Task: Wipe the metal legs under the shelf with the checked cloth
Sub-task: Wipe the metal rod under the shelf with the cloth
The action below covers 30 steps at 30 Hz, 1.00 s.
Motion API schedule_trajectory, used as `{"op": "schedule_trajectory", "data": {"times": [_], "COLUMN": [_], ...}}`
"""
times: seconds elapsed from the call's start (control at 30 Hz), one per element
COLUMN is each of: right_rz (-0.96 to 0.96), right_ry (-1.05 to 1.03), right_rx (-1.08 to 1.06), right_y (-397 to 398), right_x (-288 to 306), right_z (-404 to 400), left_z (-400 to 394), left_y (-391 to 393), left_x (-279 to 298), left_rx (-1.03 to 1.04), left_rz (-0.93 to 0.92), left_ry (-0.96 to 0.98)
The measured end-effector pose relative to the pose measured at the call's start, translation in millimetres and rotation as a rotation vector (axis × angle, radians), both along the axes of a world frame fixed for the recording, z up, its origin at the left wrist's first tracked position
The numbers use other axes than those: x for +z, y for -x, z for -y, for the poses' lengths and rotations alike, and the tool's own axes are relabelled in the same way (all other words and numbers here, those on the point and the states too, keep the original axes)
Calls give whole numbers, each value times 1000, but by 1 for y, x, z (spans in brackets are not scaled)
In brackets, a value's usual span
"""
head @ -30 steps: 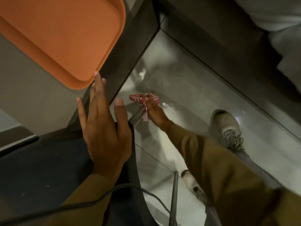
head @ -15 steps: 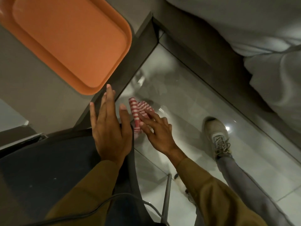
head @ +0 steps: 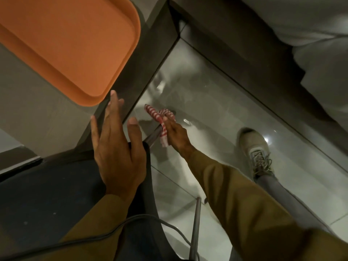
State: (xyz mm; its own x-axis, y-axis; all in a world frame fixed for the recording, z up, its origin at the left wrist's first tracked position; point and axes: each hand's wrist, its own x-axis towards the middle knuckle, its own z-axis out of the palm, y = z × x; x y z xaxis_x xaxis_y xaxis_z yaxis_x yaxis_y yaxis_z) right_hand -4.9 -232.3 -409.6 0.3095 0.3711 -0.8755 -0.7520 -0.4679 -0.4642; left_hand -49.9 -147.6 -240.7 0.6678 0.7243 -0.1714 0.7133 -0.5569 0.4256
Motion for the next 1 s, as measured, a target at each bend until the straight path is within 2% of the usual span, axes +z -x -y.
{"op": "schedule_trajectory", "data": {"times": [0.1, 0.2, 0.27, 0.33, 0.5, 0.6, 0.7, 0.87, 1.0], "right_rz": [16, 139, 213, 266, 235, 87, -4, 146, 181], "right_ry": [-53, -250, -319, -335, -195, -65, -73, -323, -378], "right_rx": [-17, -35, -25, -46, -88, -139, -246, -208, -230], "right_y": [2, 20, 37, 47, 42, 24, 25, 56, 61], "right_x": [31, 84, 98, 85, 13, -24, 6, 97, 80], "right_z": [4, 26, 33, 31, 18, 9, 5, 24, 20], "left_z": [0, 1, 1, 1, 1, 1, 1, 2, 2], "left_y": [-1, -2, -3, -3, 0, 0, 0, 0, 0], "left_x": [1, 3, 4, 4, 4, 3, 1, 0, 0], "left_rx": [7, 7, 0, -7, -46, -56, -48, -54, -54], "left_rz": [-7, -15, -25, -35, -27, -30, -47, -64, -85], "left_ry": [-6, 3, -4, -17, -43, -42, -63, -91, -142]}}
